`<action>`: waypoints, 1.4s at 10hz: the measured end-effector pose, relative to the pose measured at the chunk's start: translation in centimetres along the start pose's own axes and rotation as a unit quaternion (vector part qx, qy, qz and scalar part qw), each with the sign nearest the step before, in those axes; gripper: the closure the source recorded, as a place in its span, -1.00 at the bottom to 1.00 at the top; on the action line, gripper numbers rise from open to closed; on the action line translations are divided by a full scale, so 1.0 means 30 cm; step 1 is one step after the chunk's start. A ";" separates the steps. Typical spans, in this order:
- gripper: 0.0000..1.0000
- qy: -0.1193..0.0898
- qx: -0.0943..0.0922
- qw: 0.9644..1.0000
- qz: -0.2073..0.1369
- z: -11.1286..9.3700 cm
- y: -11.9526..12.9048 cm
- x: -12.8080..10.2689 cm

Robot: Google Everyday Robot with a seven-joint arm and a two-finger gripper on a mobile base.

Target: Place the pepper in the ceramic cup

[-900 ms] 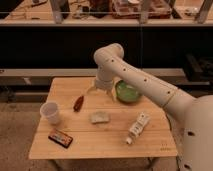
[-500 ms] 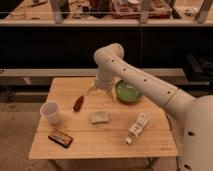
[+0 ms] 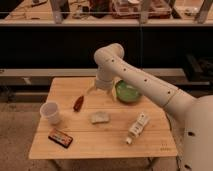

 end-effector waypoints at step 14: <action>-0.60 0.015 -0.009 1.000 -0.022 0.136 -0.124 0.096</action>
